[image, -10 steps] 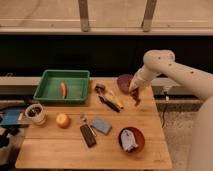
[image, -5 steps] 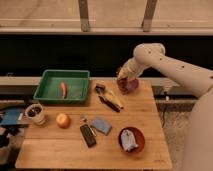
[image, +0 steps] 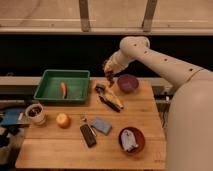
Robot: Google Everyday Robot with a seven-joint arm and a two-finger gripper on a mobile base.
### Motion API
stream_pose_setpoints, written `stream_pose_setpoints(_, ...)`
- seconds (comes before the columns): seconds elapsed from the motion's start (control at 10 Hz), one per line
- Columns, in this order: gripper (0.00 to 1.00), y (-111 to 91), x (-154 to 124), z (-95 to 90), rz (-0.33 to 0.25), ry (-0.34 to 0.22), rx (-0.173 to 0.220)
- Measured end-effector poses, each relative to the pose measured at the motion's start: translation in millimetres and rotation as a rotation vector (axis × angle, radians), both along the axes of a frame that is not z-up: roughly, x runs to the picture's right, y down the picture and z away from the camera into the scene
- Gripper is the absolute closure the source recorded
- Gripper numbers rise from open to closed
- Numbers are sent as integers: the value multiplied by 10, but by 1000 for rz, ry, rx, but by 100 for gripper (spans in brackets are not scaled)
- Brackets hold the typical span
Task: Place grapes in tray
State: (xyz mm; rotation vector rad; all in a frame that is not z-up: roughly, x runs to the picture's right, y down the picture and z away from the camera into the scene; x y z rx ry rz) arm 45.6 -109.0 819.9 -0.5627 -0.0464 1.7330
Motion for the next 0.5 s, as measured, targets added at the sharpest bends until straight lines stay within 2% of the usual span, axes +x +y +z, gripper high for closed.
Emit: stream_pose_setpoints(0.5, 100, 5, 31, 3, 1, 4, -1)
